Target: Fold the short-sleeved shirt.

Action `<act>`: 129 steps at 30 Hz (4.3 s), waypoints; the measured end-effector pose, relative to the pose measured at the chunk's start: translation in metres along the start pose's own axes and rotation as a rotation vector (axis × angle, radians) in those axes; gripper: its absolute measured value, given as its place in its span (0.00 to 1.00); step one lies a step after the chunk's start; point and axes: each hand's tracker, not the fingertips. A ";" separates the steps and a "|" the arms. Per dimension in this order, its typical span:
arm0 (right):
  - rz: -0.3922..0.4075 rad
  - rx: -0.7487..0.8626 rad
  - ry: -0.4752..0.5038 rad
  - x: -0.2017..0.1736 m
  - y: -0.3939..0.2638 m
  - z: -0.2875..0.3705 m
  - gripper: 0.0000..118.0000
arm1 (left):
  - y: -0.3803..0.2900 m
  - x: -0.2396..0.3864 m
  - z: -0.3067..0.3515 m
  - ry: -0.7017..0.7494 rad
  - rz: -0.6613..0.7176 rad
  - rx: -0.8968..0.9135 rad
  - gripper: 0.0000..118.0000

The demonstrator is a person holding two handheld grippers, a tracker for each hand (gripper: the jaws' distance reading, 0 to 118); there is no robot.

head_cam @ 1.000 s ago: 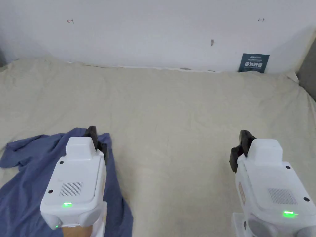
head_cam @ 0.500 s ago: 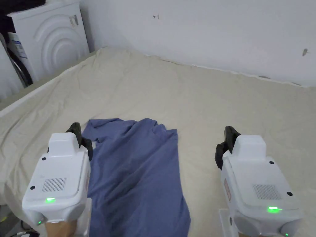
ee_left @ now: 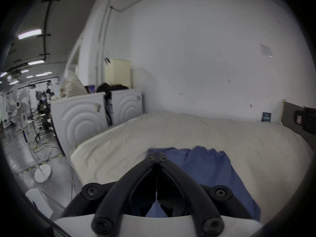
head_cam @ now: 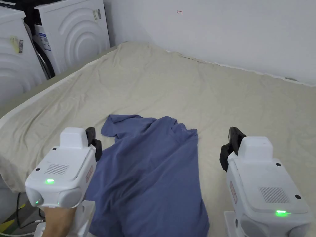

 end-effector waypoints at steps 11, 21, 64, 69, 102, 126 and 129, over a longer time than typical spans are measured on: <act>0.015 -0.042 -0.109 0.046 -0.008 -0.004 0.01 | -0.025 0.061 -0.109 -0.194 0.070 -0.496 0.74; -0.003 -0.124 -0.211 0.088 -0.034 0.002 0.01 | -0.087 0.118 -0.169 -0.195 -0.044 -0.714 0.74; -0.088 -0.017 -0.528 0.233 -0.026 0.150 0.01 | 0.132 0.394 0.006 -0.930 -0.202 -0.229 0.06; -0.086 -0.045 -0.571 0.247 -0.036 0.163 0.01 | 0.059 0.427 -0.006 -0.973 -0.278 -0.396 0.06; -0.056 -0.014 -0.552 0.236 -0.005 0.159 0.01 | 0.062 0.326 0.031 -0.553 -0.087 0.024 0.96; -0.060 -0.004 -0.521 0.223 -0.001 0.150 0.01 | 0.052 0.274 0.000 -0.424 -0.194 -0.157 0.00; -0.074 -0.020 -0.516 0.223 -0.006 0.148 0.01 | 0.020 0.275 -0.016 -0.468 -0.187 -0.341 0.00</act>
